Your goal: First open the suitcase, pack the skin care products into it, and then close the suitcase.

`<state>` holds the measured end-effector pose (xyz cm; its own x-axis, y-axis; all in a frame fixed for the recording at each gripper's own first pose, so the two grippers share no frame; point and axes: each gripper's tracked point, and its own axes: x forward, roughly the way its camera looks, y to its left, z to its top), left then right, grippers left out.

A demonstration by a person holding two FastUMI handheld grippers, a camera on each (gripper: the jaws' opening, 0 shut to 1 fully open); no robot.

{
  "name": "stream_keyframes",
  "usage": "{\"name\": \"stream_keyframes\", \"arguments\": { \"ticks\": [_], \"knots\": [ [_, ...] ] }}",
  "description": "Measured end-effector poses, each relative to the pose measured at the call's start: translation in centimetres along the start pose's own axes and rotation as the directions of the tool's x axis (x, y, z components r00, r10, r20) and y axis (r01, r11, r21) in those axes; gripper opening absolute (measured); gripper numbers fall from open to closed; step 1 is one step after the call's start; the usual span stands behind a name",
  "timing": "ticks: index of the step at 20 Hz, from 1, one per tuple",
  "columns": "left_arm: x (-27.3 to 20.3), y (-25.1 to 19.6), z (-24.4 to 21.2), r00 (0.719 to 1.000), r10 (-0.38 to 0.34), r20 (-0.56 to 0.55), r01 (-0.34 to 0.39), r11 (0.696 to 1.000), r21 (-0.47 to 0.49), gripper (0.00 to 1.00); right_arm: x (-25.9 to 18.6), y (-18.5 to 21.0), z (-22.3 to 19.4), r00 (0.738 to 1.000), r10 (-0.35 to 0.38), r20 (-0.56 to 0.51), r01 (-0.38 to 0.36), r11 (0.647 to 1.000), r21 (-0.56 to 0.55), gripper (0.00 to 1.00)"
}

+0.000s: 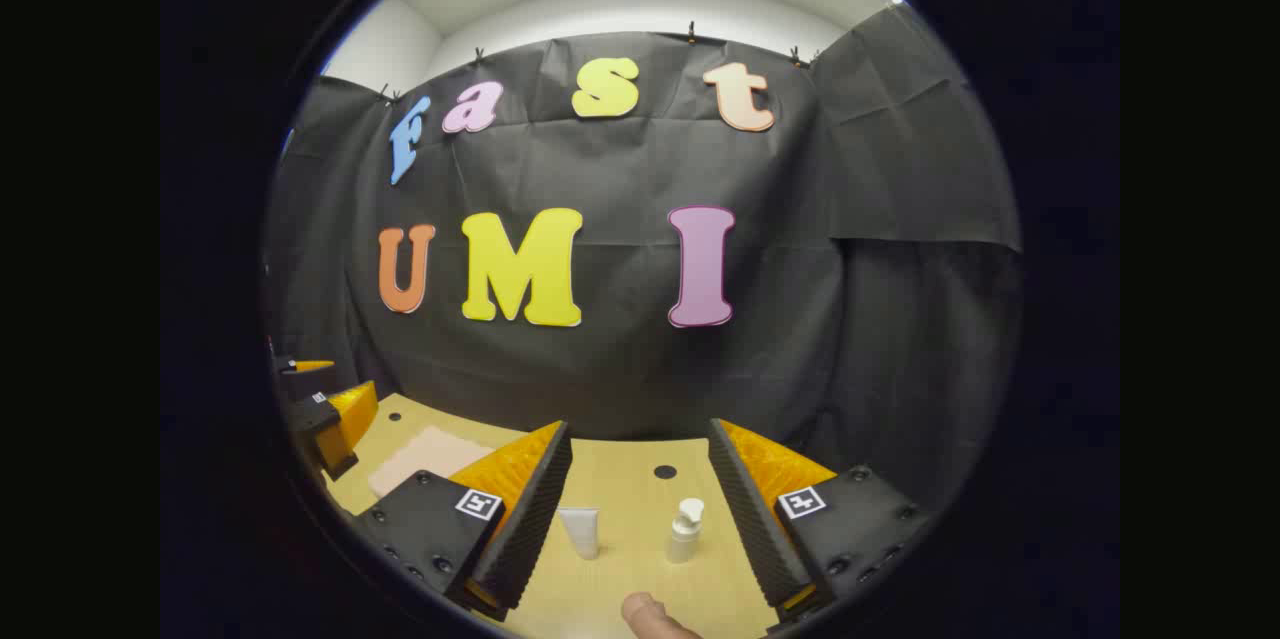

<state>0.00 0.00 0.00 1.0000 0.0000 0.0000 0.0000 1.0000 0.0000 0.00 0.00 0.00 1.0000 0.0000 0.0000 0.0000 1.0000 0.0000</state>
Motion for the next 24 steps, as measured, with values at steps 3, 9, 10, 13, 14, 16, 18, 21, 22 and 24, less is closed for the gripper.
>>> {"name": "stream_keyframes", "arguments": {
  "ticks": [3, 9, 10, 13, 14, 16, 18, 21, 22, 24],
  "knots": [
    [0.9, -0.7, -0.4, 1.0, -0.012, -0.015, 0.012, 1.0, 0.0, 0.99, 0.8, 0.0, 0.1, 1.0, 0.004, 0.001, -0.004, 1.0, -0.007, 0.81],
    [1.9, -1.5, -0.4, 1.0, -0.022, -0.018, 0.022, 1.0, -0.002, 0.99, 1.5, 0.1, 0.3, 1.0, 0.014, 0.008, -0.014, 0.999, -0.041, 0.81],
    [2.0, -1.6, -0.4, 1.0, -0.024, -0.018, 0.023, 1.0, -0.004, 1.0, 1.6, 0.1, 0.3, 1.0, 0.017, 0.009, -0.017, 0.999, -0.041, 0.81],
    [2.3, -2.0, -0.3, 1.0, -0.027, -0.014, 0.027, 1.0, 0.0, 0.99, 1.6, 0.0, -0.1, 1.0, 0.019, 0.005, -0.018, 0.998, -0.055, 0.81],
    [2.4, -2.1, -0.5, 0.999, -0.03, -0.017, 0.03, 1.0, 0.001, 0.99, 1.6, 0.0, -0.1, 1.0, 0.019, 0.003, -0.019, 0.998, -0.055, 0.81],
    [2.4, -2.2, -0.7, 0.999, -0.031, -0.025, 0.031, 1.0, 0.002, 0.99, 1.7, -0.1, -0.2, 1.0, 0.018, 0.001, -0.018, 0.998, -0.056, 0.81],
    [2.4, -2.3, -0.8, 0.999, -0.032, -0.028, 0.032, 0.999, 0.0, 0.99, 1.7, -0.1, -0.3, 1.0, 0.02, -0.001, -0.02, 0.998, -0.064, 0.81],
    [2.5, -2.6, -1.0, 0.999, -0.033, -0.029, 0.033, 0.999, 0.0, 0.99, 1.8, -0.3, -0.7, 1.0, 0.02, -0.006, -0.02, 0.998, -0.066, 0.81],
    [2.6, -2.6, -1.2, 0.999, -0.033, -0.034, 0.033, 0.999, 0.0, 0.99, 1.8, -0.4, -0.7, 1.0, 0.018, -0.009, -0.018, 0.998, -0.067, 0.81],
    [2.6, -2.8, -1.4, 0.999, -0.035, -0.037, 0.035, 0.999, 0.001, 0.99, 1.8, -0.6, -0.8, 1.0, 0.015, -0.011, -0.016, 0.997, -0.069, 0.81]
  ]
}}
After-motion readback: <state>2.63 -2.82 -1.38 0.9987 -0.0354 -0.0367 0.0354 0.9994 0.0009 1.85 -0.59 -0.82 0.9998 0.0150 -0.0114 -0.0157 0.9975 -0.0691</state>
